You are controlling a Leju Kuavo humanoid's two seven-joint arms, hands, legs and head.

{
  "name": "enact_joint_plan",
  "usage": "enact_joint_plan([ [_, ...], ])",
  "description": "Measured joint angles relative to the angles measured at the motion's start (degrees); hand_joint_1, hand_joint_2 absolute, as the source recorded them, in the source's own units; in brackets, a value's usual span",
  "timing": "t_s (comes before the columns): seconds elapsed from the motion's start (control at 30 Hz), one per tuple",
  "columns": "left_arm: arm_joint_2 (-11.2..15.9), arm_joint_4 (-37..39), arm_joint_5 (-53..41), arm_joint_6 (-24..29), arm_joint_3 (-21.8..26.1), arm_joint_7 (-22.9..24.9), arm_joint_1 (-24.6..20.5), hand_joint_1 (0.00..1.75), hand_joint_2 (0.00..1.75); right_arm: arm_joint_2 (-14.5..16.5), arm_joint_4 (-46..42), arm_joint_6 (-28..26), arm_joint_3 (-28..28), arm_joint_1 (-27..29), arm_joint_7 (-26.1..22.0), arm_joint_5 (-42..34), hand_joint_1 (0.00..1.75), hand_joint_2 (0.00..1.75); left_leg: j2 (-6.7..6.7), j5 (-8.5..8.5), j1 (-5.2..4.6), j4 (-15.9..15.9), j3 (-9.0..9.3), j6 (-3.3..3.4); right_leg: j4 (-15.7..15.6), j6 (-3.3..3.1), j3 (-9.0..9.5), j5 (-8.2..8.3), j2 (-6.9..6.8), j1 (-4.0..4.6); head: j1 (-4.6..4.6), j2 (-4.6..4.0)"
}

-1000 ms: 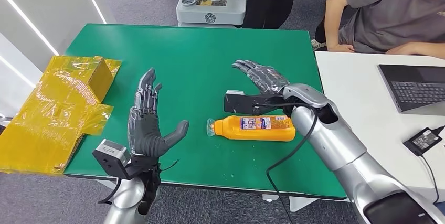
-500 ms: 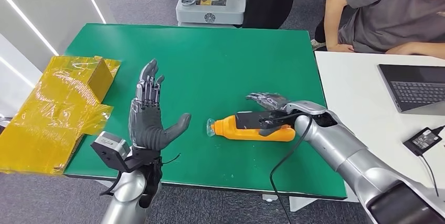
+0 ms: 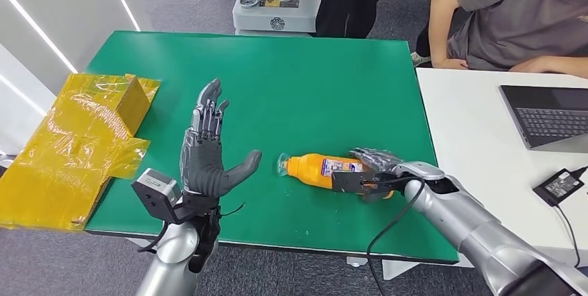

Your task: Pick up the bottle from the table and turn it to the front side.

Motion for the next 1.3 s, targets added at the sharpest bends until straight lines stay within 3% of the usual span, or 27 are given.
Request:
enact_joint_plan([
  [0.2,0.05,0.02,0.02,-0.01,-0.51,0.87,-0.12,0.00,1.75,-3.51,-2.93,-1.17,-0.81,2.69,1.09,0.73,0.00,1.75,0.02,-0.03,0.00,0.00,0.11,0.04,-0.02,0.03,0.15,-0.01,0.01,0.00,0.01,0.00],
  [0.43,0.08,0.02,0.04,0.20,-0.80,0.87,-0.13,0.00,1.75,-4.51,-4.28,-0.71,-1.37,3.52,1.54,1.23,0.00,1.75,0.04,-0.02,0.00,0.00,0.28,0.05,-0.03,0.08,0.37,0.01,0.00,0.00,0.01,0.00],
  [0.47,0.09,0.02,0.06,0.26,-0.80,0.87,-0.12,0.00,1.75,-4.51,-4.32,-0.52,-1.42,3.49,1.61,1.46,0.07,1.75,0.04,-0.01,0.00,0.01,0.28,0.05,-0.02,0.08,0.38,0.01,0.00,0.00,0.01,0.00],
  [0.6,0.16,0.02,0.00,0.77,-0.80,0.89,-0.04,0.00,1.75,-4.24,-4.20,-0.29,-1.51,3.07,1.35,3.06,1.71,1.75,0.01,0.01,0.00,0.01,0.27,0.08,-0.01,0.10,0.42,0.03,-0.03,0.00,0.01,0.00],
  [1.3,0.62,-0.87,-0.05,3.14,-0.80,0.63,1.70,0.00,1.75,1.46,1.20,-6.91,-1.51,0.41,-2.23,5.25,1.75,1.75,-0.02,0.01,0.00,0.00,0.17,0.08,0.01,0.10,0.33,0.02,-0.04,0.01,0.01,0.00],
])
